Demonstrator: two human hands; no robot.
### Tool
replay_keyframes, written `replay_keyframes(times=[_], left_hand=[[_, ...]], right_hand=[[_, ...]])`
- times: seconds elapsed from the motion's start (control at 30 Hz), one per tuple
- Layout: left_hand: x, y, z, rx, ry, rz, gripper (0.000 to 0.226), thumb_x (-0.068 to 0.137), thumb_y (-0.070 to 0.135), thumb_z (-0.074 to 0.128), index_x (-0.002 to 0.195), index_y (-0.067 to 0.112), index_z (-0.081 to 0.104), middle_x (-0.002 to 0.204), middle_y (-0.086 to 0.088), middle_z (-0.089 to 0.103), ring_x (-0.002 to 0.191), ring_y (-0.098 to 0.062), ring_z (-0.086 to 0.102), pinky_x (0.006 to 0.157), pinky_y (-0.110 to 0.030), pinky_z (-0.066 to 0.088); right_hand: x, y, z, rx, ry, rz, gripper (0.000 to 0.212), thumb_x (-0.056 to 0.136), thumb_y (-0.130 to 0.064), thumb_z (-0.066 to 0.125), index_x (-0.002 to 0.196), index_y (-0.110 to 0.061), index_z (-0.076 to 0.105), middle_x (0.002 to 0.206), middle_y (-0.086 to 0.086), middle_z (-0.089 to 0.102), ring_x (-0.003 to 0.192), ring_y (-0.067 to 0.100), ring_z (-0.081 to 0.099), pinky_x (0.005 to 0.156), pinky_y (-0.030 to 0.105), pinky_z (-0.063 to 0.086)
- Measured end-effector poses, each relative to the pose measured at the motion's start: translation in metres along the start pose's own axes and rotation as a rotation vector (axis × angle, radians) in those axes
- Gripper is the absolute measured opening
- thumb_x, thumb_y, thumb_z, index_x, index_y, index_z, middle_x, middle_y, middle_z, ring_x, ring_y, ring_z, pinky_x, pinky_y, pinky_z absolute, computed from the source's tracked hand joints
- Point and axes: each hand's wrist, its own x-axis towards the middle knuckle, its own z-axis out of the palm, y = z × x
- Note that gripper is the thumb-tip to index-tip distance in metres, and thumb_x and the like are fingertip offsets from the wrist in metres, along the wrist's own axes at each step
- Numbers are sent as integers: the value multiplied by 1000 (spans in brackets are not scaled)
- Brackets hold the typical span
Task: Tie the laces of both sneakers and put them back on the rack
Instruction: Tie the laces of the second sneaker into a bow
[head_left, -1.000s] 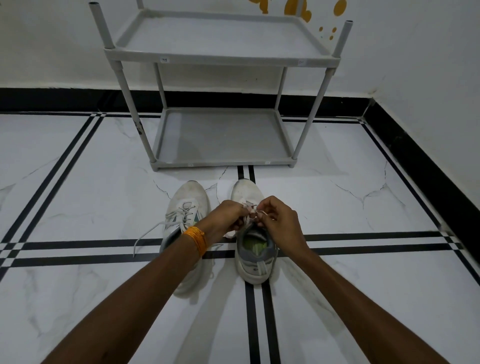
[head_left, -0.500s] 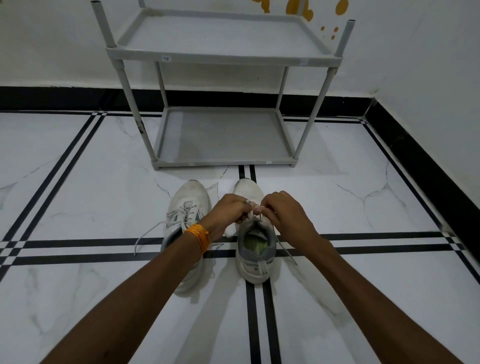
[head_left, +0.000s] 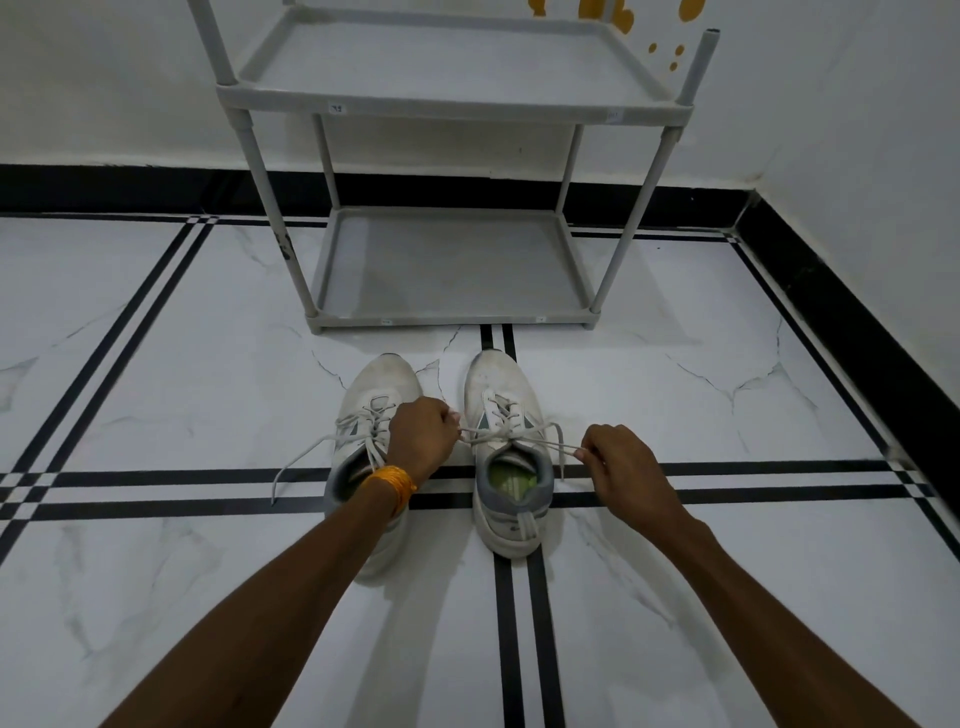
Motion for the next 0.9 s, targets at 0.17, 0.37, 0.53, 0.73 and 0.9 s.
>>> replay_keyframes(times=[0.17,0.37,0.53,0.73,0.9], left_hand=[[-4,4,1,115,59,-3,31,94,19,55,78,-2,72,79,-20,72,76,-33,66,63,-29,38],[-2,1,4,135,62,-34,30,91,19,56,77,-2,72,78,-21,72,75,-34,67,63,-28,39],[-3,3,6,126,51,-60,30,93,20,55,81,-1,73,80,-21,73,77,-34,68,63,-29,40],[-11,4,-1,-10,11,93,36,101,38,41,114,10,59,115,-15,62,107,-31,61,78,-29,41],[-15,29,3,117,-131,411,39,96,41,50,128,21,57,126,-5,61,108,-22,61,85,-33,49]], right_hand=[[-2,3,0,-40,-19,31,16,94,-10,59,80,-6,56,73,-1,47,69,19,43,62,30,32],[-3,8,7,-31,-22,63,16,93,-11,61,79,-6,57,71,2,52,67,22,48,61,38,42],[-2,9,6,13,-31,70,19,93,-14,61,76,-10,55,69,-2,52,65,19,46,61,31,35],[14,-2,-20,258,-177,260,58,80,-33,79,130,-20,50,109,0,55,76,8,57,70,23,43],[29,-62,-10,130,-201,84,55,79,-42,74,126,-19,55,116,-1,53,98,19,59,84,37,51]])
